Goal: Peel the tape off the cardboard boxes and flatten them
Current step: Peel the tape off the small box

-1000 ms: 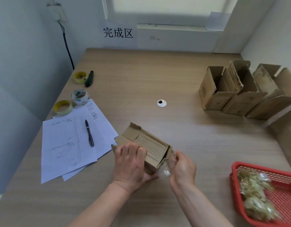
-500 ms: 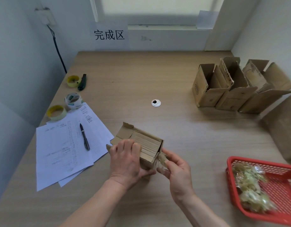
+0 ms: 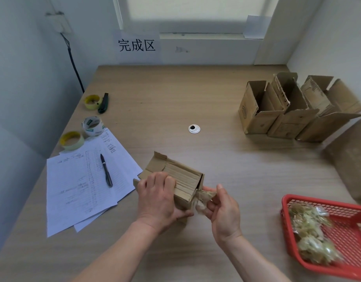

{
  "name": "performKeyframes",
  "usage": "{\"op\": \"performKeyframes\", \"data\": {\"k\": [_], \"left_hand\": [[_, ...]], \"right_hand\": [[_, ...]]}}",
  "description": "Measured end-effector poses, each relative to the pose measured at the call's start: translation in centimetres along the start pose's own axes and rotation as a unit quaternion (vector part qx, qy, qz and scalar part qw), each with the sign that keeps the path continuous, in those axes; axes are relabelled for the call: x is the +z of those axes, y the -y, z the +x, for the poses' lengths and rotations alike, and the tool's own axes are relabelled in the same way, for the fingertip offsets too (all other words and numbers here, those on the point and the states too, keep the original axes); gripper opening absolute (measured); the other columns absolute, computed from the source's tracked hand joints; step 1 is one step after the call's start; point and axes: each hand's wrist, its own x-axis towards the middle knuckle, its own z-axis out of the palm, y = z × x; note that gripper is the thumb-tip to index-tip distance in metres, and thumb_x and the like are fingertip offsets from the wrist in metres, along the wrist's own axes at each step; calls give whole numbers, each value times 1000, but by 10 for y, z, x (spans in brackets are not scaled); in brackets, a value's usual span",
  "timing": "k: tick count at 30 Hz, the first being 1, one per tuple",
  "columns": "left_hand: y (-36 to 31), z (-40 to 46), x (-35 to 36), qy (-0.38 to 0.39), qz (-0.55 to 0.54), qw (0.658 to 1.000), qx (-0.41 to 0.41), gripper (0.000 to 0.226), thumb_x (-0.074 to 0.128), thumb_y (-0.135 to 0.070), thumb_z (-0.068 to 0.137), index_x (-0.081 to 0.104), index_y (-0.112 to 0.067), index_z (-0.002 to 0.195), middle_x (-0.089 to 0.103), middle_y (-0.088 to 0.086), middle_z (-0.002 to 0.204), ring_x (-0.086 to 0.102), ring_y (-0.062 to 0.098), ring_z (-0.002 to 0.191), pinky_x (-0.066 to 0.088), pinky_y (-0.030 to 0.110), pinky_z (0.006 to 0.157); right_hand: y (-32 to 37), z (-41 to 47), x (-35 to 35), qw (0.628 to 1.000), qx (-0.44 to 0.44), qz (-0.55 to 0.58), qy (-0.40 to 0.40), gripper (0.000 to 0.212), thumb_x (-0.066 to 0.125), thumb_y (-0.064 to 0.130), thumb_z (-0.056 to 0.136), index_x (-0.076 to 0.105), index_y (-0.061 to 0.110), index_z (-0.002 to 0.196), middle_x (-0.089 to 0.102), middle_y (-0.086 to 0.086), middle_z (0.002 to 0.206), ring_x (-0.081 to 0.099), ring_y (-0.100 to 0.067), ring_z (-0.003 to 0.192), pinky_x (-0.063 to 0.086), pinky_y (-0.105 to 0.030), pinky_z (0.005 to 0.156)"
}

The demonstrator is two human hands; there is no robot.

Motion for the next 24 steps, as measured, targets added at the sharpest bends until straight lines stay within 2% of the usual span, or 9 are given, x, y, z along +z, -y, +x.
{"op": "performKeyframes", "data": {"k": [3, 6, 9, 11, 14, 17, 19, 21, 24], "left_hand": [[0, -2, -1, -5, 4, 1000, 5, 93, 67, -88, 33, 56, -18, 93, 56, 2, 105, 52, 28, 96, 41, 43, 78], [0, 0, -6, -4, 2, 1000, 23, 110, 75, -85, 30, 52, -19, 115, 55, 5, 116, 52, 30, 102, 44, 44, 78], [-5, 7, -18, 16, -4, 999, 39, 132, 82, -78, 32, 34, -24, 143, 48, 6, 136, 49, 31, 111, 50, 45, 78], [-9, 12, -27, 9, -16, 999, 47, 137, 85, -71, 37, 20, -29, 150, 41, 6, 145, 50, 32, 113, 54, 44, 77], [-15, 20, -39, -33, -37, 997, 56, 125, 72, -73, 48, 19, -29, 153, 44, 8, 143, 55, 32, 104, 55, 42, 70], [-20, 27, -46, -49, -40, 995, 77, 116, 53, -80, 56, 23, -25, 152, 50, 8, 135, 54, 31, 106, 50, 43, 79], [-18, 28, -46, -34, -42, 994, 98, 119, 63, -75, 56, 19, -28, 156, 47, 5, 133, 47, 28, 112, 44, 41, 88], [-15, 27, -44, -4, -78, 991, 109, 120, 74, -68, 57, 19, -32, 157, 40, 4, 133, 39, 23, 117, 39, 37, 95], [-12, 28, -46, -1, -121, 986, 117, 105, 80, -58, 60, 34, -35, 152, 39, 4, 126, 44, 22, 112, 42, 37, 93]], "right_hand": [[2, -3, 2, 1000, -11, -13, 6, 33, 54, 26, 99, 74, 1, 91, 73, -16, 82, 68, -19, 68, 53, -28, 54], [10, -4, 7, 998, -34, -47, 16, 24, 63, 13, 93, 75, 7, 73, 68, -10, 71, 61, -14, 61, 49, -25, 51], [26, 2, 14, 993, -68, -94, 7, 19, 63, 4, 91, 74, 8, 75, 67, -6, 69, 58, -13, 64, 49, -27, 55], [43, 7, 18, 984, -115, -138, 16, 18, 61, -2, 89, 75, 6, 81, 71, -7, 74, 61, -16, 70, 50, -31, 63], [69, 10, 22, 948, -180, -253, 75, 22, 64, -1, 87, 78, 13, 77, 72, -4, 71, 59, -13, 67, 48, -31, 66], [82, 10, 24, 909, -198, -340, 140, 23, 66, 2, 86, 78, 18, 75, 71, -7, 69, 57, -11, 63, 47, -30, 64], [84, 10, 24, 892, -201, -372, 158, 22, 65, 2, 85, 78, 17, 77, 72, -7, 71, 57, -10, 64, 47, -28, 64], [83, 10, 22, 893, -195, -372, 161, 23, 64, 1, 86, 78, 17, 77, 72, -8, 73, 58, -11, 66, 47, -31, 66], [80, 10, 18, 914, -171, -332, 157, 26, 62, -3, 87, 79, 14, 80, 73, -20, 84, 60, -17, 71, 50, -37, 69]]}}
